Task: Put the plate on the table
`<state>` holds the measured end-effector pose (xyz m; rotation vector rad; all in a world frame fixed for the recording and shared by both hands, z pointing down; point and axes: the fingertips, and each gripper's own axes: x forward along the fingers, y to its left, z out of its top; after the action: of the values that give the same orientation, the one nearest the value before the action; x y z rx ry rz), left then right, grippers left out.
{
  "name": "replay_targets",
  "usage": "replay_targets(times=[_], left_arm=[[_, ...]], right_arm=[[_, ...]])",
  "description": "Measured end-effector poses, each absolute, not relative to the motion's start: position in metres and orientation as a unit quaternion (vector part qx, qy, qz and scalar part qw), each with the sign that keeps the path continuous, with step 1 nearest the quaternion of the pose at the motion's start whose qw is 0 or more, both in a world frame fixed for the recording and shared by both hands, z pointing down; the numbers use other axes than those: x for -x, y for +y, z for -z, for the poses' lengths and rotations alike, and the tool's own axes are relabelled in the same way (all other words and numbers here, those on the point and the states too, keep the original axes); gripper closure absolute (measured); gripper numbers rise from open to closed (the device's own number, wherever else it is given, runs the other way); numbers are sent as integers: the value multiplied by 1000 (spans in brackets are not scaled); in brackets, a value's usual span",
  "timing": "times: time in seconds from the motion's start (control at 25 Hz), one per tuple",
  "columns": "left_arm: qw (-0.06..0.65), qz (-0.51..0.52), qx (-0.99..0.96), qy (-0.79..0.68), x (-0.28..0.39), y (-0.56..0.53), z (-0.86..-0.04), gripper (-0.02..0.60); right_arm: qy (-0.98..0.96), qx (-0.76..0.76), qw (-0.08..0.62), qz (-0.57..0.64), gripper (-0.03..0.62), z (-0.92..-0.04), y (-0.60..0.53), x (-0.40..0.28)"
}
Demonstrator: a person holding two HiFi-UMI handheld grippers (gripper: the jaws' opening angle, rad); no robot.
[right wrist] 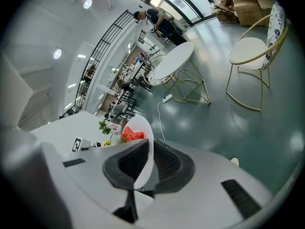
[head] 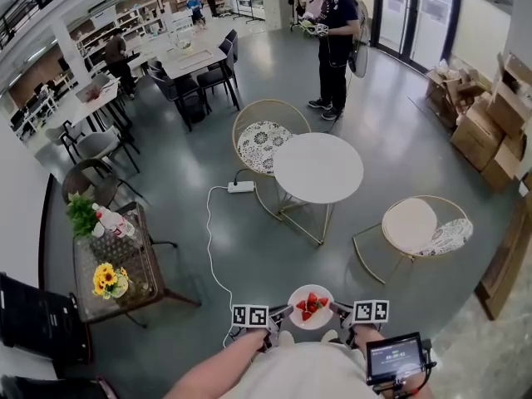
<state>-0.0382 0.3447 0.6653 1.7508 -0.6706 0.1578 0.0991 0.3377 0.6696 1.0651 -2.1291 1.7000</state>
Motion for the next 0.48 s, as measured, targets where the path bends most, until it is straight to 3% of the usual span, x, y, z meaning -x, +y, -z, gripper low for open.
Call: replay_targets(times=[0.48], left_arm=[[591, -57, -751, -290, 72, 353, -662, 561]], right_arm=[[-731, -360, 124, -566, 563, -666, 342, -63]])
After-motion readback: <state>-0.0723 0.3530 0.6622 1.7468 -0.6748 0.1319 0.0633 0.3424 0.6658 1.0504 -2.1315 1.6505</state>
